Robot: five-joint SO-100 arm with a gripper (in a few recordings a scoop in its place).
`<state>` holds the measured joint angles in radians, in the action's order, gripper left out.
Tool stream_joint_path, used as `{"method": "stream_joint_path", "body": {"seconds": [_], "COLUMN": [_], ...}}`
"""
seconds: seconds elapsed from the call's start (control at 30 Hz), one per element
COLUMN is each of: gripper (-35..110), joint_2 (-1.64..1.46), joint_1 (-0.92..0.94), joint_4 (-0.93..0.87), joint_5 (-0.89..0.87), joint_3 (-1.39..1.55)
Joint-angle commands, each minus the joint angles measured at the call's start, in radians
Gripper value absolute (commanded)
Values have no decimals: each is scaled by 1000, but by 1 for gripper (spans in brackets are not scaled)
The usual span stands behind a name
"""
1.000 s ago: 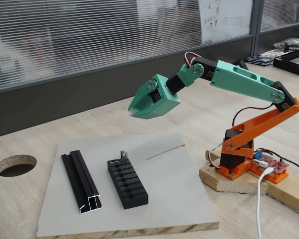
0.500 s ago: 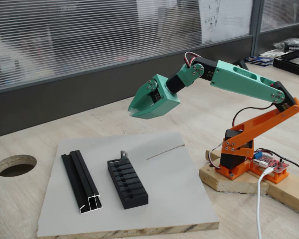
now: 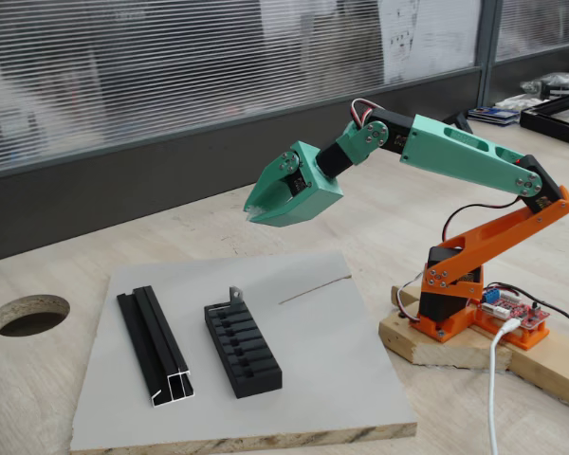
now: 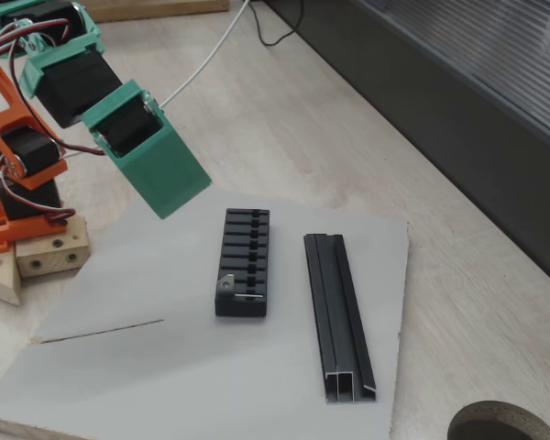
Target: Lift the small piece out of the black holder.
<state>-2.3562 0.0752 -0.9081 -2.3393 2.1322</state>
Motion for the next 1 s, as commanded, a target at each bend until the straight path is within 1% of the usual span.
{"method": "stream_joint_path", "body": {"seconds": [0.0, 0.27, 0.57, 0.67, 0.97], "gripper": [9, 9, 9, 9, 9], "joint_2": [-81, 11, 17, 17, 18], "joint_1": [8, -2, -2, -3, -5], "joint_4": [3, 3, 2, 2, 3], "joint_5": [-17, -18, -41, -152, -634], "joint_3": [-11, -20, -15, -15, -26]}}
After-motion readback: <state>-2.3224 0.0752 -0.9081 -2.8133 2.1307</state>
